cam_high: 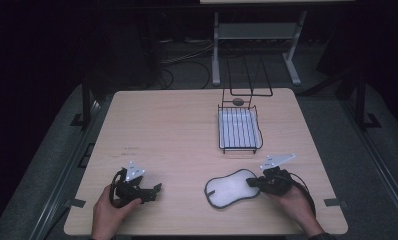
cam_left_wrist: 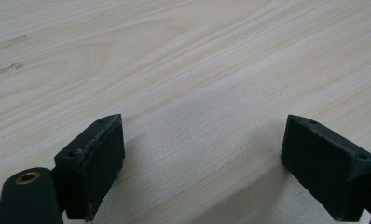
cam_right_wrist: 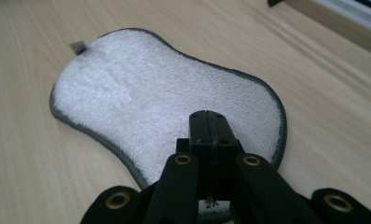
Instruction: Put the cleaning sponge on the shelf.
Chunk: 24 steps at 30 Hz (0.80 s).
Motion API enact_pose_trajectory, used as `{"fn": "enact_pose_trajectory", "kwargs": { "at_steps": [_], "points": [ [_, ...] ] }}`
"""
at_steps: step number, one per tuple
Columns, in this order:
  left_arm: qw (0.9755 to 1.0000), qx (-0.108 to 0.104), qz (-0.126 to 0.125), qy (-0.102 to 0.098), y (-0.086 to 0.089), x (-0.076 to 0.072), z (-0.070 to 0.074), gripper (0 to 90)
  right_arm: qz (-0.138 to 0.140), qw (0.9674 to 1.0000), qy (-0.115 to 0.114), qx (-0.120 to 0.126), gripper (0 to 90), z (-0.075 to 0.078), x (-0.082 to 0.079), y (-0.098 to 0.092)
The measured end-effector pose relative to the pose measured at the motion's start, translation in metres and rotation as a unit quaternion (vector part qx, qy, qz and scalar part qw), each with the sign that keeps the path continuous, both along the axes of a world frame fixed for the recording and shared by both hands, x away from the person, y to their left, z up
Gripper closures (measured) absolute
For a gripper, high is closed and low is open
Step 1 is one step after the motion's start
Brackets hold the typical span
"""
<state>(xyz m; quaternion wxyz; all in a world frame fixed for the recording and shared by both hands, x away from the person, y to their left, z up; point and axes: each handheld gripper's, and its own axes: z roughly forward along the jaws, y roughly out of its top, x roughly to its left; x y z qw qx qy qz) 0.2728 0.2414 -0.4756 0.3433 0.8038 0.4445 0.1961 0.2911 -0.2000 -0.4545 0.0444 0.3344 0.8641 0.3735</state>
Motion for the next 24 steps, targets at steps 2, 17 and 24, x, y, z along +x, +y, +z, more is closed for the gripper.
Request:
{"fn": "enact_pose_trajectory", "kwargs": {
  "at_steps": [2, 17, 24],
  "points": [
    [1.0, 0.001, 0.0, 0.001, 0.0, 0.0, 0.0, 12.6, -0.009, 0.9999, -0.006, 0.0, 90.0, -0.001, 0.008, 0.001],
    [1.0, 0.001, 0.0, 0.001, 0.0, 0.0, 0.0, 12.6, -0.031, 0.9993, -0.02, -0.001, 90.0, -0.001, 0.03, 0.006],
    [1.0, 0.002, 0.0, 0.002, 0.0, 0.0, 0.0, 12.6, 0.012, 0.9987, -0.027, 0.04, 89.9, 0.017, 0.012, 0.027]
  ]
}}
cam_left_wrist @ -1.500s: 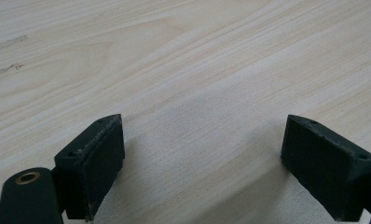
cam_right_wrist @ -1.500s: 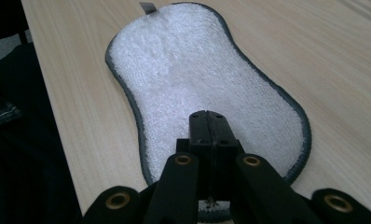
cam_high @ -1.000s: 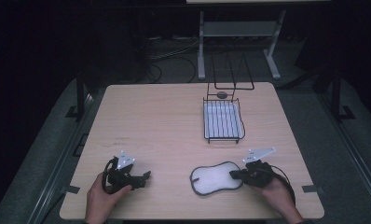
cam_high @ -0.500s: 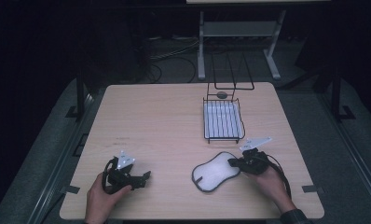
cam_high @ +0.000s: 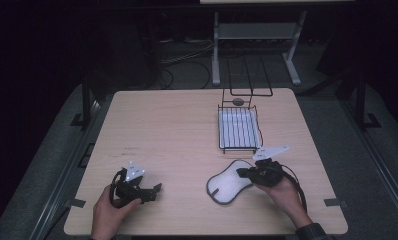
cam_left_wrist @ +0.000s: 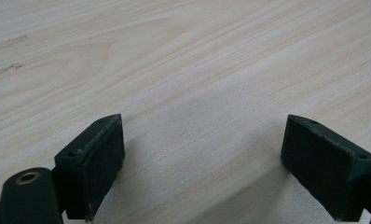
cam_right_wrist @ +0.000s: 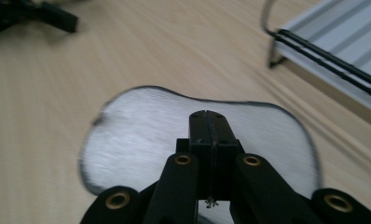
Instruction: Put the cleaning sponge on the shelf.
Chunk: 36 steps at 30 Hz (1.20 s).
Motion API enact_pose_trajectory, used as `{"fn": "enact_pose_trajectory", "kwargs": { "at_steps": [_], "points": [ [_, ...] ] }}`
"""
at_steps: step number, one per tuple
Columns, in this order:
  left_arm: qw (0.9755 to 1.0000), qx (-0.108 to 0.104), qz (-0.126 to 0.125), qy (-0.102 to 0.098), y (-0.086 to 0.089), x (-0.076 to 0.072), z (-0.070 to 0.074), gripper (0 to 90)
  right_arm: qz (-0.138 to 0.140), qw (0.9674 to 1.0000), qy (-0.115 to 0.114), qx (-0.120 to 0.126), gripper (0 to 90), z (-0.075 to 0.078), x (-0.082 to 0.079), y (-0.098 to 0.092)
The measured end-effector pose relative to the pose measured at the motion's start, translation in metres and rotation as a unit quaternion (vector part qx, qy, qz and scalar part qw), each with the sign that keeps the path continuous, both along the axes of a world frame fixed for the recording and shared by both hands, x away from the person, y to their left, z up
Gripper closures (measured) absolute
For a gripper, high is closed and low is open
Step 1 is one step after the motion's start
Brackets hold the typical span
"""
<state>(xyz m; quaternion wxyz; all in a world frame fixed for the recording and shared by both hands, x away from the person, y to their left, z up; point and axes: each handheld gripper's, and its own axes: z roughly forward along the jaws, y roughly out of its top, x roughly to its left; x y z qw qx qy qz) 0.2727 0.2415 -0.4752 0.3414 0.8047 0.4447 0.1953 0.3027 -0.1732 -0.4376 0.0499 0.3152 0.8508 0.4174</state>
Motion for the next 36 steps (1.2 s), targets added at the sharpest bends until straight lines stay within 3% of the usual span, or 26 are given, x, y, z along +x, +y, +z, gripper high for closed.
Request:
{"fn": "enact_pose_trajectory", "kwargs": {
  "at_steps": [7, 14, 19, 36],
  "points": [
    [1.0, -0.001, 0.0, -0.002, 0.0, 0.0, 0.0, 12.6, 0.046, 0.9988, 0.014, -0.001, 90.0, -0.005, -0.013, 0.031],
    [1.0, -0.001, 0.0, -0.002, 0.0, 0.0, 0.0, 12.6, 0.072, 0.9966, 0.031, -0.023, 90.0, -0.016, -0.018, 0.047],
    [1.0, -0.002, 0.001, -0.002, 0.0, 0.0, 0.0, 12.6, 0.075, 0.9962, 0.032, -0.028, 90.0, -0.018, -0.02, 0.048],
    [1.0, 0.002, -0.001, -0.001, 0.0, 0.0, 0.0, 12.6, 0.064, 0.9965, 0.037, -0.04, 90.0, -0.015, -0.035, 0.025]
  ]
}}
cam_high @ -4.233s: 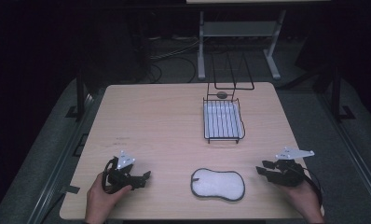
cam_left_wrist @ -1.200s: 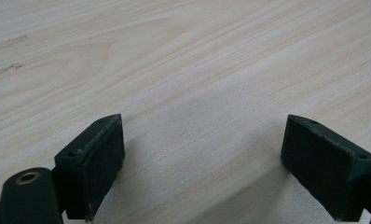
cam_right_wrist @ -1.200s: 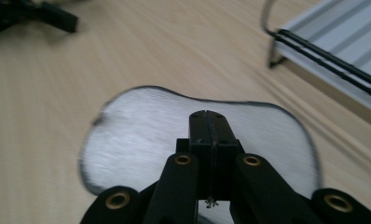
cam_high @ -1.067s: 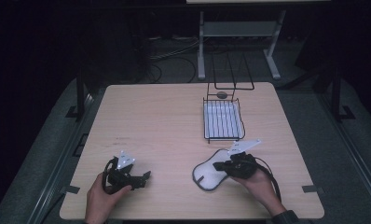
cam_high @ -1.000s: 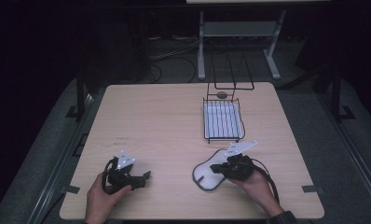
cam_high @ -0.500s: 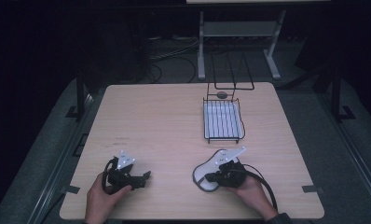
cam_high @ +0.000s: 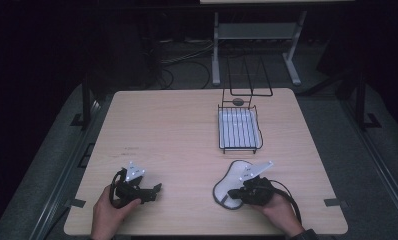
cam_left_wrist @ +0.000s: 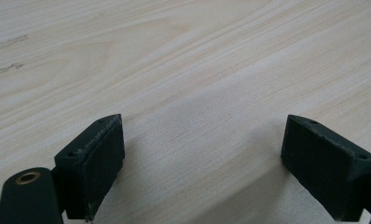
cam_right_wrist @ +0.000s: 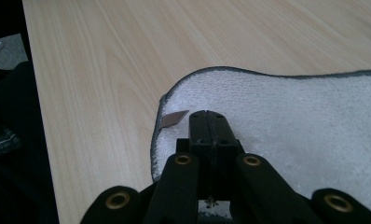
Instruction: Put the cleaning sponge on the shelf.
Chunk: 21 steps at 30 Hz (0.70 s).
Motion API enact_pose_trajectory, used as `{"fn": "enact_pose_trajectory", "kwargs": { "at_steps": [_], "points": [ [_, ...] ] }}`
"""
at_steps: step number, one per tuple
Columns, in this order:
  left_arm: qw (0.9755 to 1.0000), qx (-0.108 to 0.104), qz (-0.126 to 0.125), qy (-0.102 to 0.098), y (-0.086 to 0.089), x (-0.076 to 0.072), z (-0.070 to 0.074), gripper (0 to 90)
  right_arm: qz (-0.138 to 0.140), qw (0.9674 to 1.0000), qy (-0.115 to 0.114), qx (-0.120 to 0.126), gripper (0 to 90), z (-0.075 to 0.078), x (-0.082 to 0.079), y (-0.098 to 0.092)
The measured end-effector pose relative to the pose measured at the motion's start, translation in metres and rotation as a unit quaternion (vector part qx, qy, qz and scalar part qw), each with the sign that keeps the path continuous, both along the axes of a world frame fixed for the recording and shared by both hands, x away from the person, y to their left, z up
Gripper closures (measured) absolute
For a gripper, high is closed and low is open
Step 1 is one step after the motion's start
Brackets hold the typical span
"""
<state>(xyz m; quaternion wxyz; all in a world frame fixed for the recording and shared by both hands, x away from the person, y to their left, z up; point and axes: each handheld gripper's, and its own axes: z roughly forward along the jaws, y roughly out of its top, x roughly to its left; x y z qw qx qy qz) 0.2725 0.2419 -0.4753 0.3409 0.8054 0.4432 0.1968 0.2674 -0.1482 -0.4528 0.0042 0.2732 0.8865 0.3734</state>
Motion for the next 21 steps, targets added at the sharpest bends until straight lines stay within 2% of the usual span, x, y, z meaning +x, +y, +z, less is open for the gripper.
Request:
{"fn": "enact_pose_trajectory", "kwargs": {
  "at_steps": [5, 21],
  "points": [
    [1.0, -0.001, 0.0, 0.0, 0.0, 0.0, 0.0, 12.6, -0.005, 1.0, 0.003, -0.001, 90.0, 0.0, -0.003, -0.008],
    [1.0, 0.0, 0.0, 0.0, 0.0, 0.0, 0.0, 12.6, -0.053, 0.9986, 0.008, -0.002, 89.9, 0.0, -0.016, -0.05]
  ]
}}
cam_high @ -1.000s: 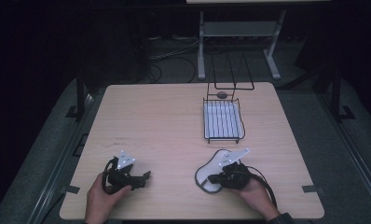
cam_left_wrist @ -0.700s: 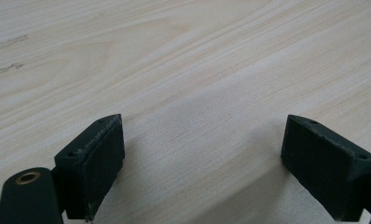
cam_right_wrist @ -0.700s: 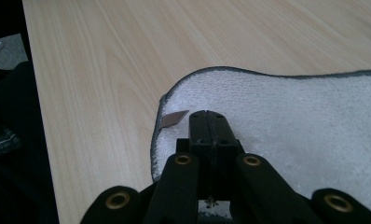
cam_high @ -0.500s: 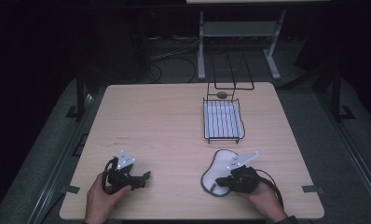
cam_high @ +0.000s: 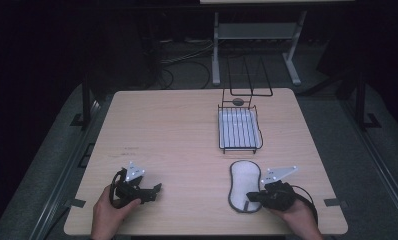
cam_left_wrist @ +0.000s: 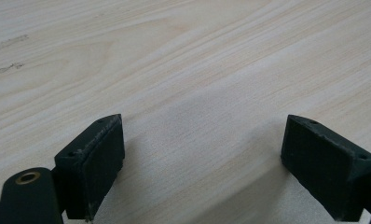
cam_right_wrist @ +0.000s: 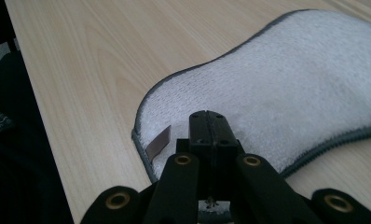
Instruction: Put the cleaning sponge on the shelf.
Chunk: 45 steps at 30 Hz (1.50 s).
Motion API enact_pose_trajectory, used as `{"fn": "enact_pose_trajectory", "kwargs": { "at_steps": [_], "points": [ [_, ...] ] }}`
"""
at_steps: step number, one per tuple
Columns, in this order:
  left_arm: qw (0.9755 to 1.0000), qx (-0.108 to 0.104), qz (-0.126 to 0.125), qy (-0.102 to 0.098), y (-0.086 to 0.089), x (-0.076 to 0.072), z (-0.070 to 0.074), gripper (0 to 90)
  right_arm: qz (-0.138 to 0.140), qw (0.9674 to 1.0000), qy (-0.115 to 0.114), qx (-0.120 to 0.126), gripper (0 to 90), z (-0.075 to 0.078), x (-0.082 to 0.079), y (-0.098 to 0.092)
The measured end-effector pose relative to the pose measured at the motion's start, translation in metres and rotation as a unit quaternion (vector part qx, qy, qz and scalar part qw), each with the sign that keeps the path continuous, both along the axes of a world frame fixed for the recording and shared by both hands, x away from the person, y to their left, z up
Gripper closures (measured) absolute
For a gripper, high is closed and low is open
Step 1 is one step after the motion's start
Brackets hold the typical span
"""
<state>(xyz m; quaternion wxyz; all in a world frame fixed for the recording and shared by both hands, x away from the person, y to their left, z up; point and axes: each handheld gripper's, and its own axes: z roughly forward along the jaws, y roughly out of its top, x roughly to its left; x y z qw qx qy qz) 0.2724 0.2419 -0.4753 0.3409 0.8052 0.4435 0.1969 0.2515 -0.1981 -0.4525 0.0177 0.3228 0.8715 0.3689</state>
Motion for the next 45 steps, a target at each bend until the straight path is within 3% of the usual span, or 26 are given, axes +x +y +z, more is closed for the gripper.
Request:
{"fn": "enact_pose_trajectory", "kwargs": {
  "at_steps": [20, 25, 29, 33, 36, 39, 45],
  "points": [
    [1.0, 0.0, 0.0, 0.0, 0.0, 0.0, 0.0, 12.6, -0.059, 0.9982, -0.003, -0.007, 89.9, 0.0, 0.003, -0.043],
    [1.0, 0.0, 0.0, 0.0, 0.0, 0.0, 0.0, 12.6, -0.071, 0.9974, -0.008, -0.013, 89.9, 0.001, 0.007, -0.052],
    [1.0, 0.0, 0.0, 0.0, 0.0, 0.0, 0.0, 12.6, -0.095, 0.9953, -0.008, -0.017, 89.9, 0.001, 0.014, -0.067],
    [1.0, 0.0, 0.0, 0.0, 0.0, 0.0, 0.0, 12.6, -0.096, 0.9953, -0.009, -0.014, 89.7, 0.001, 0.015, -0.07],
    [1.0, 0.0, 0.0, 0.0, 0.0, 0.0, 0.0, 12.6, -0.094, 0.9955, -0.013, -0.006, 86.8, 0.003, 0.014, -0.071],
    [1.0, 0.0, 0.0, 0.0, 0.0, 0.0, 0.0, 12.6, -0.1, 0.9947, -0.021, 0.013, 76.2, 0.01, 0.016, -0.074],
    [1.0, 0.0, 0.0, 0.0, 0.0, 0.0, 0.0, 12.6, -0.109, 0.9936, -0.027, 0.017, 47.7, 0.015, 0.024, -0.074]
  ]
}}
